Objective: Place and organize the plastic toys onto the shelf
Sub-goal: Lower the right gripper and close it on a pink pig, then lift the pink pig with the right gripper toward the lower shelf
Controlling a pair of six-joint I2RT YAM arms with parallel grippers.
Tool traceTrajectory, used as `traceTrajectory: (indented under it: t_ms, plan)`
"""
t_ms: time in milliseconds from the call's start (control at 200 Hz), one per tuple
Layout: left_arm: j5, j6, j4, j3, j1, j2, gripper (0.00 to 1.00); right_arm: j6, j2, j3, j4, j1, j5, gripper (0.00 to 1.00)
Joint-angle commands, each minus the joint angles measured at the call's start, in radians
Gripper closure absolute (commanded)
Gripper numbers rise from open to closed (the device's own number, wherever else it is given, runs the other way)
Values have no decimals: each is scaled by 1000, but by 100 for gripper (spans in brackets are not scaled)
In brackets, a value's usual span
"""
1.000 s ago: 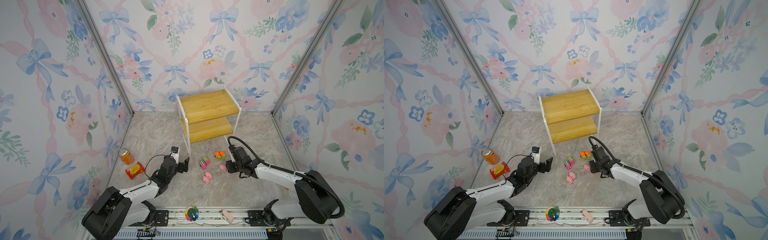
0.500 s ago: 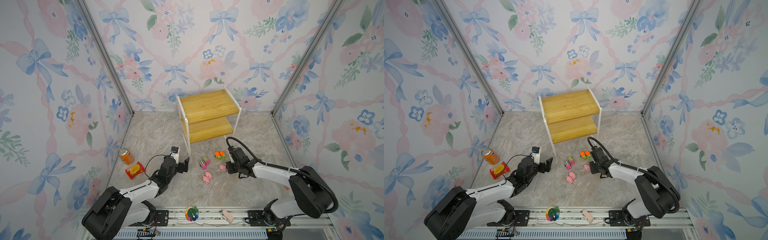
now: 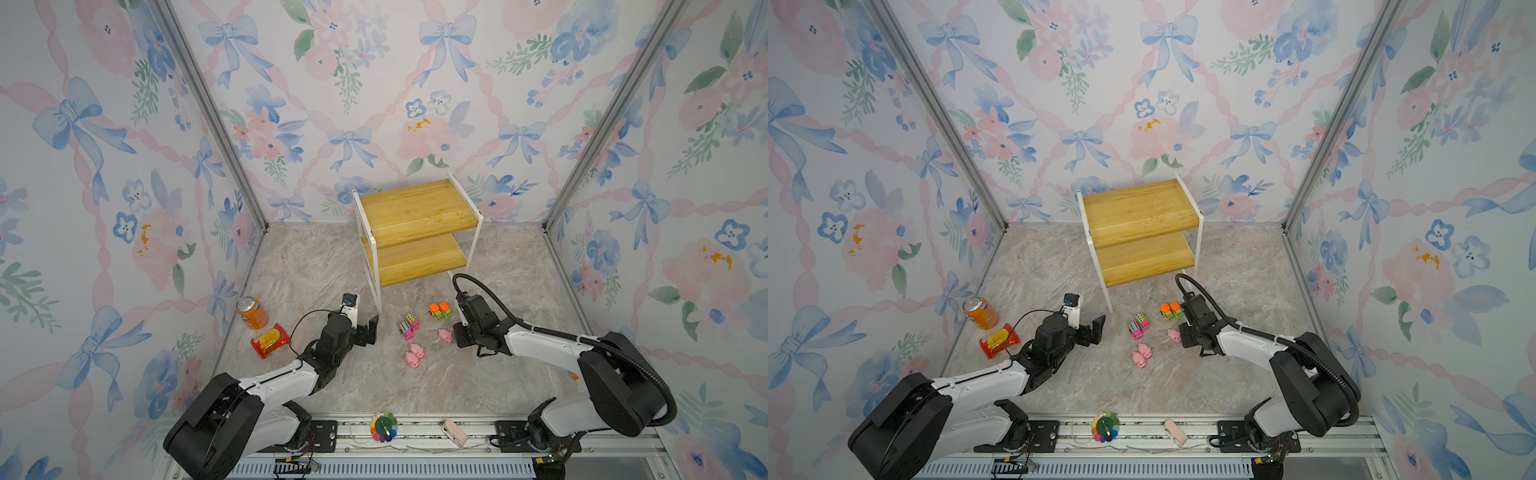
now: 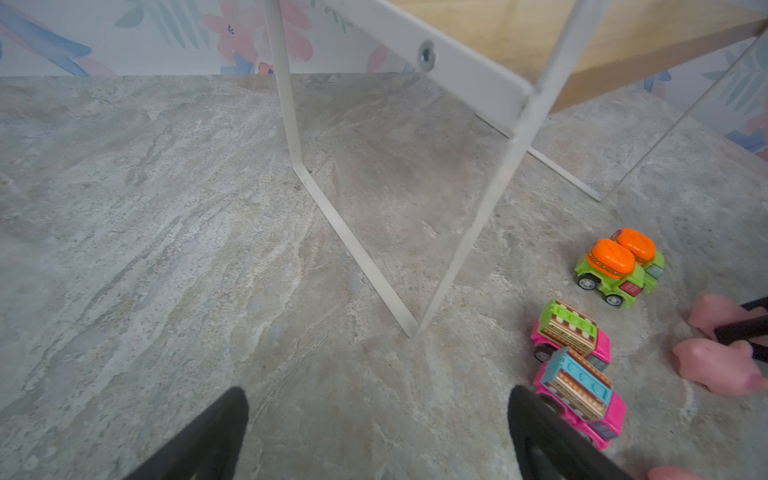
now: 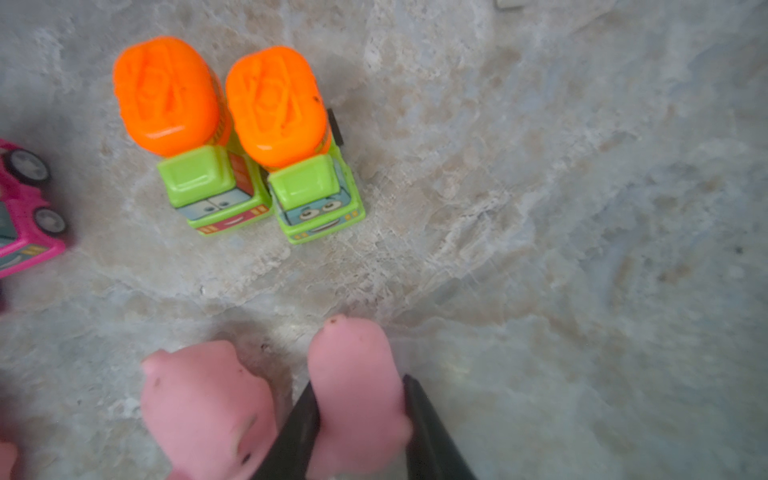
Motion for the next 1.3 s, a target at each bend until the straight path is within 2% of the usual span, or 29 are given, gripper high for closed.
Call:
traceTrajectory:
  t_ms: [0, 230, 495, 695, 875, 1045, 1295]
  plan:
    - [-17, 16, -26, -7, -7, -3, 2, 4, -37, -20, 13, 4, 6, 69]
    - [-16, 15, -34, -4, -7, -8, 2, 8, -88, -43, 22, -9, -11, 71]
    - [-14, 21, -45, -3, -7, -30, 2, 4, -202, -42, 9, -29, -86, 72]
    - [-9, 31, -53, 0, -6, -49, 2, -17, -321, 41, -47, -44, -135, 72]
    - [10, 55, -68, 41, -6, -40, 2, -50, -370, 162, -96, -84, -186, 71]
    - [34, 79, -73, 66, -6, -23, 2, -67, -344, 287, -124, -143, -231, 71]
    - [34, 130, -77, 88, -4, 1, 2, -64, -197, 412, -97, -180, -249, 71]
